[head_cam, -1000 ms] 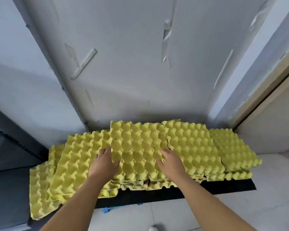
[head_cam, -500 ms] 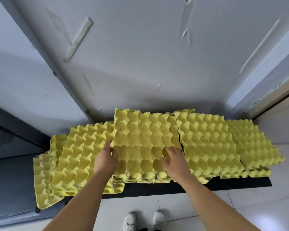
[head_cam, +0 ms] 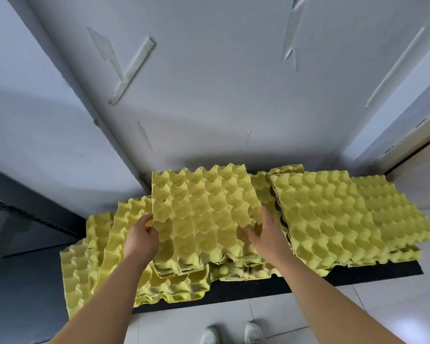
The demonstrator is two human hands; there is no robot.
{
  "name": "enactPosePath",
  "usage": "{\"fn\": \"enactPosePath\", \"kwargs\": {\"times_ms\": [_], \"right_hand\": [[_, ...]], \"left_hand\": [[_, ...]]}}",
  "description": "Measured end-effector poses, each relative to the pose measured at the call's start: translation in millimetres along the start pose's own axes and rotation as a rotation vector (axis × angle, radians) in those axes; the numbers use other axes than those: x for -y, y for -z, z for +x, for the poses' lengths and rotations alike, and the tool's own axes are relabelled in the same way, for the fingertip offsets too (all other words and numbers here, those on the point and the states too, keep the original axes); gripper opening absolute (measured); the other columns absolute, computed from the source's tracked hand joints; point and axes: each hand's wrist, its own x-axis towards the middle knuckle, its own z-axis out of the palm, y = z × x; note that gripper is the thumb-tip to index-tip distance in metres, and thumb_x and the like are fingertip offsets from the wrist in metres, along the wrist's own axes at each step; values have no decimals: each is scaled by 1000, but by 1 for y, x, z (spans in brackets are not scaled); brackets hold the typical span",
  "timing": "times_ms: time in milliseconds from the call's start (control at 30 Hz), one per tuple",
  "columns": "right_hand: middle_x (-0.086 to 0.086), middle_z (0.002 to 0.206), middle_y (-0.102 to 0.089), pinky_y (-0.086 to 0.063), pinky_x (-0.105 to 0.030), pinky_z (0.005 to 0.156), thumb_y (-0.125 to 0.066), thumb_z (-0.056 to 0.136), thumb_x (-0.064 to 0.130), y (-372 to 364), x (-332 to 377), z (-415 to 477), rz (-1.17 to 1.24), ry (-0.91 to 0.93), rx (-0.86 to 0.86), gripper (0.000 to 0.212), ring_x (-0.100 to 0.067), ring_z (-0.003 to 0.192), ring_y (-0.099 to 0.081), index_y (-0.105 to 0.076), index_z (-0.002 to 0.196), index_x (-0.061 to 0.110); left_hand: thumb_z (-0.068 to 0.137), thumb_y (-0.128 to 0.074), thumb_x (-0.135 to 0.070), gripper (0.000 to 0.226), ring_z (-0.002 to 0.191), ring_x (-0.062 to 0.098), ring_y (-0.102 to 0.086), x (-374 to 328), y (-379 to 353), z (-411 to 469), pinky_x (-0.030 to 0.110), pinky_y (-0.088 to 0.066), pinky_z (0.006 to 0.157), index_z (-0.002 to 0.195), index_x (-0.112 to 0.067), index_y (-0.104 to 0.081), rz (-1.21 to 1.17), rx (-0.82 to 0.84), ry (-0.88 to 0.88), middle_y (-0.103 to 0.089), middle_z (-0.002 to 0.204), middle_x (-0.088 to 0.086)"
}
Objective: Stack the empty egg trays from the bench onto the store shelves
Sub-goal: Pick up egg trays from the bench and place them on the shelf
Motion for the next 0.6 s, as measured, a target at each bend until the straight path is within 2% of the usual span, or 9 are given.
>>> {"fn": "enactPosePath", "kwargs": {"times_ms": [33, 100, 167, 267, 367, 433, 533, 600], "right_hand": [[-12, 155, -18, -27, -41, 111, -53, 88, 51, -1, 2, 1, 20, -3, 5, 86, -28, 139, -29, -6, 151, 16], [-11, 152, -28, -32, -40, 109, -55, 87, 51, 0, 5, 1, 16, 15, -35, 82, -26, 136, -35, -19, 149, 12], [-10, 147, -38, -37, -38, 107, -55, 87, 52, 5, 9, -1, 17, 40, -77, 75, -24, 131, -41, -31, 144, 10], [-8, 147, -38, -37, -34, 105, -57, 87, 50, 19, 21, -8, 8, 93, -109, 74, -22, 129, -44, -33, 144, 10], [-7, 150, -33, -34, -31, 106, -57, 87, 48, 41, 38, -20, -19, 178, -119, 74, -21, 133, -40, -30, 145, 11], [-6, 152, -29, -31, -33, 108, -56, 86, 50, 57, 50, -30, -19, 232, -108, 76, -21, 136, -35, -28, 146, 12], [-5, 151, -31, -30, -32, 109, -57, 85, 54, 80, 72, -48, -22, 370, -100, 77, -20, 135, -35, -30, 145, 13], [-3, 149, -35, -32, -31, 107, -57, 84, 55, 94, 89, -60, -36, 470, -99, 76, -18, 133, -38, -33, 144, 14]], "left_hand": [[94, -44, -10, 43, 52, 21, -49, 2, 2, -1, 26, -35, 48, 135, -21, -51, -8, -8, 5, -62, 77, 4], [96, -47, -19, 38, 59, 22, -55, 2, 6, -7, 29, -42, 53, 134, -21, -52, -39, -30, -3, -68, 93, 5], [97, -51, -31, 39, 80, 24, -63, -3, 12, -17, 35, -52, 68, 134, -18, -53, -67, -37, -20, -68, 112, 7], [91, -62, -36, 51, 103, 23, -62, -11, 22, -38, 36, -52, 83, 136, -17, -50, -100, -32, -38, -63, 124, 4], [91, -63, -33, 56, 97, 17, -57, -19, 36, -65, 29, -46, 76, 142, -18, -44, -131, -72, -48, -60, 125, 3], [91, -62, -36, 60, 91, 13, -57, -23, 48, -86, 31, -51, 74, 144, -21, -40, -156, -111, -56, -60, 124, 1], [82, -66, -53, 75, 92, 9, -63, -29, 73, -120, 36, -54, 81, 146, -27, -35, -186, -177, -44, -61, 126, -2], [75, -71, -56, 73, 86, 4, -65, -29, 88, -142, 39, -55, 83, 138, -31, -44, -229, -234, -56, -65, 119, -10]]}}
